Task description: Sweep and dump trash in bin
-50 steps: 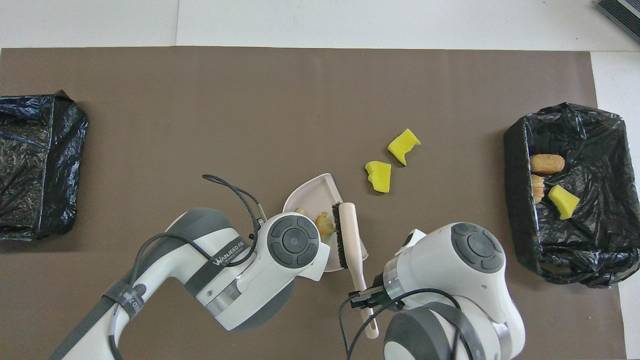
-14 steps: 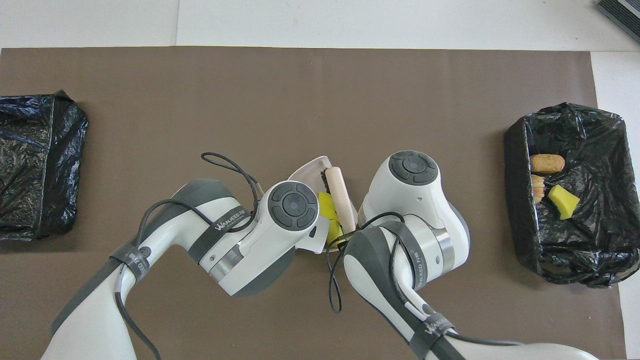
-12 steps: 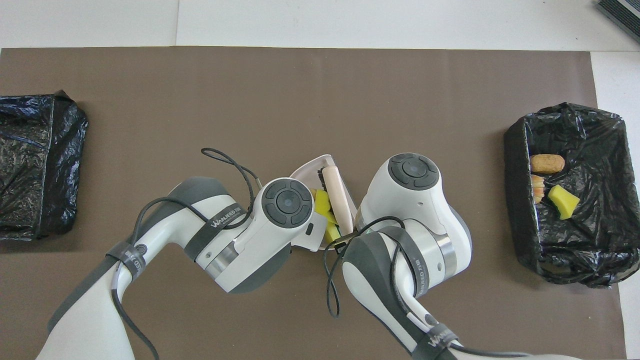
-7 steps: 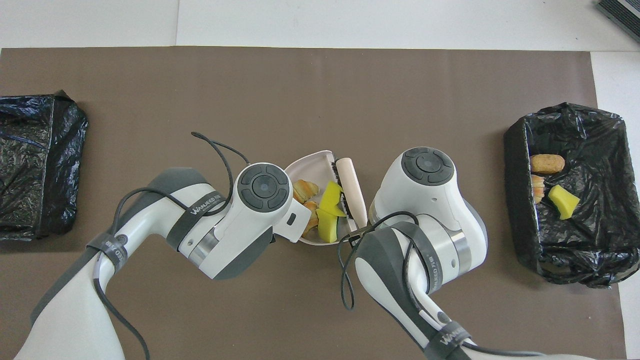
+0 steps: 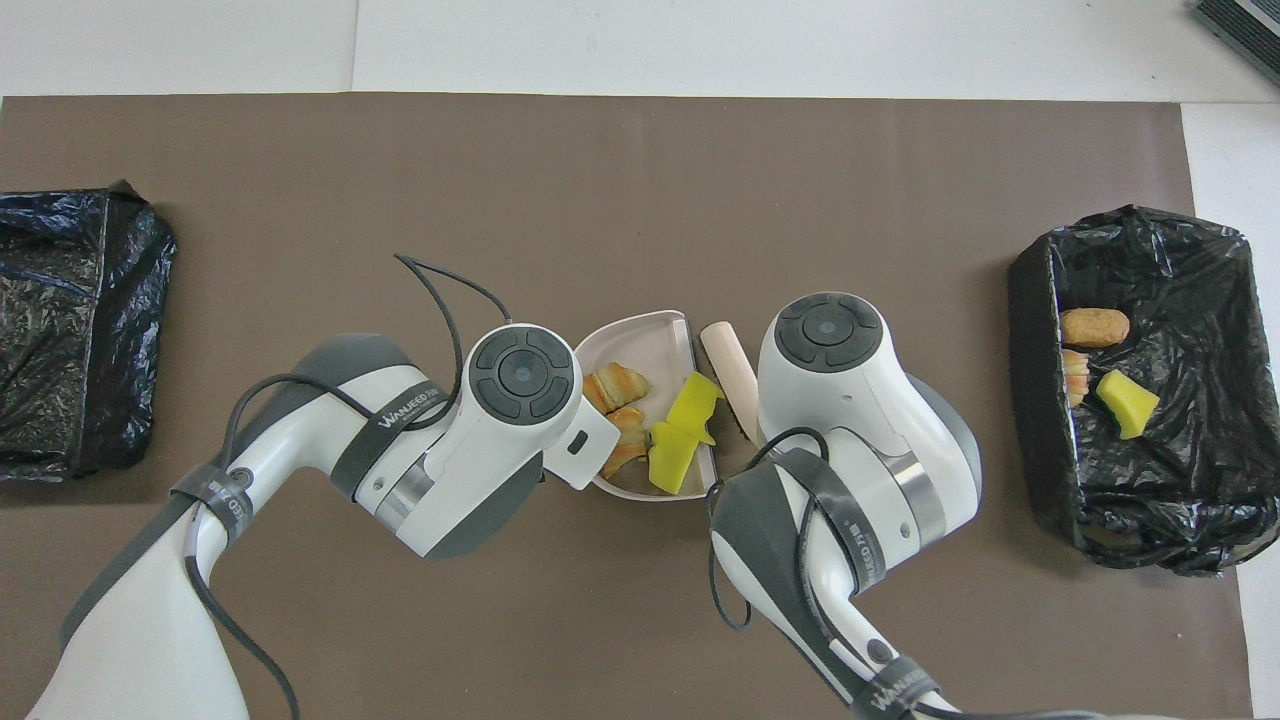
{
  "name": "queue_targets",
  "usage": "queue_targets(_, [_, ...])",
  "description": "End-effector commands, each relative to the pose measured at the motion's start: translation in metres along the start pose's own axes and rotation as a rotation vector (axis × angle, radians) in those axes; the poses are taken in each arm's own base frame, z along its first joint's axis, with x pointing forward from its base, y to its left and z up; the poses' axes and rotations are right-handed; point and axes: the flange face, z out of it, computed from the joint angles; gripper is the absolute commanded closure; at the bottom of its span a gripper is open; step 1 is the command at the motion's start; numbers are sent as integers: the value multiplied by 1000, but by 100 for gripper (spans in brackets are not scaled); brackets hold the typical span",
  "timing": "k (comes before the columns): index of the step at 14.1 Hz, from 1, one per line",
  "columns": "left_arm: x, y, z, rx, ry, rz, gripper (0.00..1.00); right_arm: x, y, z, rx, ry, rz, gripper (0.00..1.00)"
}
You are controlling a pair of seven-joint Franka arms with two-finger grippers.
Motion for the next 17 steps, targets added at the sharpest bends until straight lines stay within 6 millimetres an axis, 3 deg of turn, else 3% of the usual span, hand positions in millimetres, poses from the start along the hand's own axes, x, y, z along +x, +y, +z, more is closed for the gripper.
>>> queue_targets(1, [-2, 4, -1, 31, 5, 87, 100, -6, 4, -21, -58, -23, 8, 100])
queue_targets(6, [-9, 2, -3, 20, -12, 117, 100, -20, 15, -60, -62, -33, 27, 100])
queue_targets(10, [-37, -9, -32, 36, 3, 126, 100, -42, 34, -76, -26, -57, 72, 100])
queue_targets(15, [-121, -27, -82, 25, 33, 106, 100, -50, 38, -74, 114, -108, 136, 100])
queue_targets(17, [-188, -42, -97, -13, 63, 65, 100, -51, 31, -74, 155, -111, 193, 100])
